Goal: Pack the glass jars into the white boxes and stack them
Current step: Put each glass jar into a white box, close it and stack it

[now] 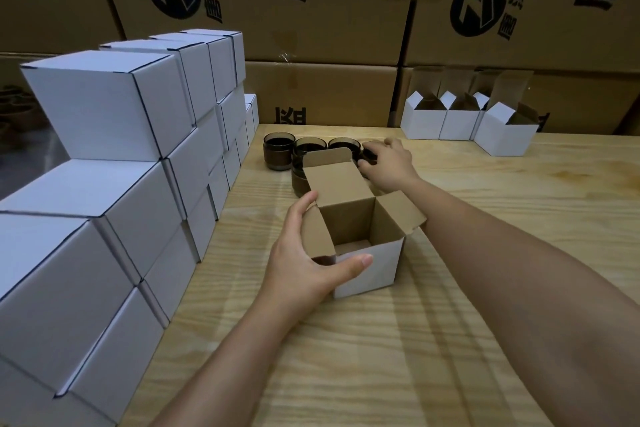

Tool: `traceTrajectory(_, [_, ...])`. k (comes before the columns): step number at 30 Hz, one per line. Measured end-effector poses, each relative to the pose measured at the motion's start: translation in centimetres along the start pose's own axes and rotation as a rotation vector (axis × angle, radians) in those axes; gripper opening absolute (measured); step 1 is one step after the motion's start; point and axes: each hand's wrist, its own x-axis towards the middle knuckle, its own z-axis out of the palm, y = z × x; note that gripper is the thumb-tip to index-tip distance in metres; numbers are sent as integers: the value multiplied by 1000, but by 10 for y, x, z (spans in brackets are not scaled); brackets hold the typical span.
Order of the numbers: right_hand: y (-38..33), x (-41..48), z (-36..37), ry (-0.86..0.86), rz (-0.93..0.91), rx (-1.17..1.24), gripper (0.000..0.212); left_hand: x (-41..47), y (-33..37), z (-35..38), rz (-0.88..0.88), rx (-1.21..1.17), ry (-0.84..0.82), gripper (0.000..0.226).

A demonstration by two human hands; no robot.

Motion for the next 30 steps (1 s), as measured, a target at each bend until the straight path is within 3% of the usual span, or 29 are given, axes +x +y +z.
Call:
traceTrajectory(8, [16,-27,-11,94,-131,73,31,2,-2,1,-1,-35,23,97])
traceTrajectory(20, [48,-99,-25,219,-95,397,14,2,8,-1,-40,-79,22,106])
traceTrajectory(26, [54,-100,-29,161,82,623,34,3,8,-1,-27,-88,10,107])
traceTrajectory(30, [58,-105,-20,281,111,525,48,4,7,-1,-20,-83,10,105])
